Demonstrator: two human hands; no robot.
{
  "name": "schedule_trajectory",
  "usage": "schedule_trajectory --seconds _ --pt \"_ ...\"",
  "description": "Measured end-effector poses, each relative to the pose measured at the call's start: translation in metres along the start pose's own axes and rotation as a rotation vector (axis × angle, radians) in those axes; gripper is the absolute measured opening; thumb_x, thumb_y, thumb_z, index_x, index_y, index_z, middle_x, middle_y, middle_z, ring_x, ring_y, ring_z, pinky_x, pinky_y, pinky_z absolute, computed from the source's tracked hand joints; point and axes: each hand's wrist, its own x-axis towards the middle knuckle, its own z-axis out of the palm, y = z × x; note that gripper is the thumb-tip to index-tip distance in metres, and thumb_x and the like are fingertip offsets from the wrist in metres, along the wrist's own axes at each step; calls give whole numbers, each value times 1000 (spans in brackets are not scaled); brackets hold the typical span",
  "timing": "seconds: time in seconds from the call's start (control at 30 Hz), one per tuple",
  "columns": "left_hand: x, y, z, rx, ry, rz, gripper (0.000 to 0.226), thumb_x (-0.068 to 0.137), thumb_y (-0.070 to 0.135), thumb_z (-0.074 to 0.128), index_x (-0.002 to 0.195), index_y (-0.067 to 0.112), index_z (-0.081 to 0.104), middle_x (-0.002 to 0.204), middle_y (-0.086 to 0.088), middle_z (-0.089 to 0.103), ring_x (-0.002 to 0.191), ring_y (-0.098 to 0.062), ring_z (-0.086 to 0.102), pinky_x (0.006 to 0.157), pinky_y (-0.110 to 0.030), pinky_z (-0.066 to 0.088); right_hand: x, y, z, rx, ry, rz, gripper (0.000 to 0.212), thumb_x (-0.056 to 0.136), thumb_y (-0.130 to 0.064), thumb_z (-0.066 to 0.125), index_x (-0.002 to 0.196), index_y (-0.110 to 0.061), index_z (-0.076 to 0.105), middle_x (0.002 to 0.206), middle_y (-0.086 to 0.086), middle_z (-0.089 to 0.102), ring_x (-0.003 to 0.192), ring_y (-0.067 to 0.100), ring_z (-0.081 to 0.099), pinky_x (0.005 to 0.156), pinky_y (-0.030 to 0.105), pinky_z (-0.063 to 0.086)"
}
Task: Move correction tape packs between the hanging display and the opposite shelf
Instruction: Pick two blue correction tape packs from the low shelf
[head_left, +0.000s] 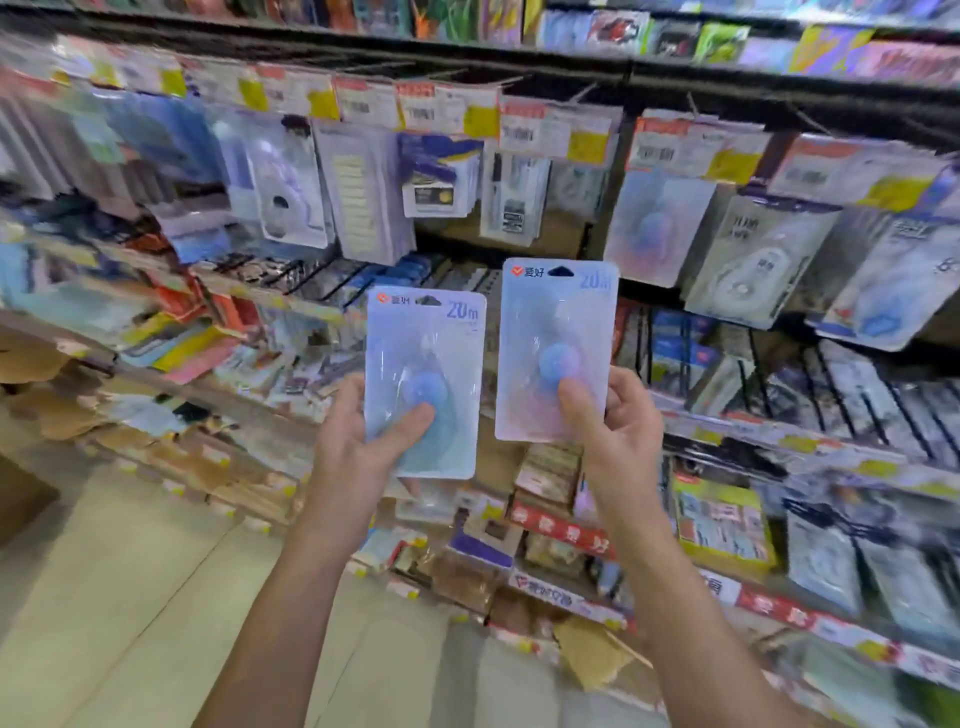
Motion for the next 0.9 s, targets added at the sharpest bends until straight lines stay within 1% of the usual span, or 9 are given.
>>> schedule_trajectory --seconds 0.07,0.2,0.27,0.37,0.5,0.57,0.7,0.8,0.9 --pt "12 5 -6 11 -81 -6 35 73 14 77 101 21 57 89 8 74 76 -13 71 47 -28 55 3 -2 7 -44 45 -16 20 88 -31 71 101 -18 63 97 14 71 83 21 70 72 40 58" --pt "38 7 -16 29 -174 -14 34 75 14 79 98 20 55 87 5 71 69 -14 69 42 -28 51 7 -3 19 -62 148 -49 23 89 -33 73 101 -17 62 95 19 69 81 22 66 71 40 56" --pt "51 5 -16 37 -217 -28 29 79 17 75 99 26 56 91 5 72 72 -18 70 35 -29 47 12 -2 22 -79 208 -74 21 93 -27 72 104 -13 61 88 13 68 78 18 65 68 35 56" --pt "68 0 -10 39 -278 -56 35 79 19 78 105 29 57 96 8 73 76 -21 71 34 -30 46 26 2 20 -87 301 -84 21 94 -21 69 107 -6 61 87 8 66 77 16 64 68 32 54" --pt "96 -11 6 19 -349 -60 32 83 20 73 111 24 59 95 5 71 68 -21 68 35 -30 45 55 7 5 -48 374 -122 19 95 -19 69 105 -6 60 81 8 63 72 15 60 65 31 51" --pt "108 -17 16 26 -365 -62 33 83 18 74 112 21 58 93 4 70 64 -19 66 35 -30 45 68 7 -3 -33 390 -147 18 95 -17 68 105 -6 59 79 4 63 68 12 58 61 26 50" --pt "130 -33 35 42 -393 -82 31 84 17 72 111 21 59 94 2 69 66 -20 67 34 -29 44 93 10 -15 9 393 -203 16 95 -13 67 106 -5 59 79 5 64 72 13 60 64 29 51" --pt "146 -41 45 45 -420 -52 33 74 38 84 98 31 63 95 1 69 67 -22 67 34 -29 44 107 11 -21 34 353 -243 14 93 -16 68 103 -9 60 72 1 61 66 13 54 59 26 45" --pt "156 -46 53 42 -425 -55 23 76 24 74 94 31 61 91 2 68 65 -24 65 33 -29 43 114 10 -24 15 328 -275 15 91 -18 67 101 -11 60 71 -7 63 67 9 58 63 24 49"
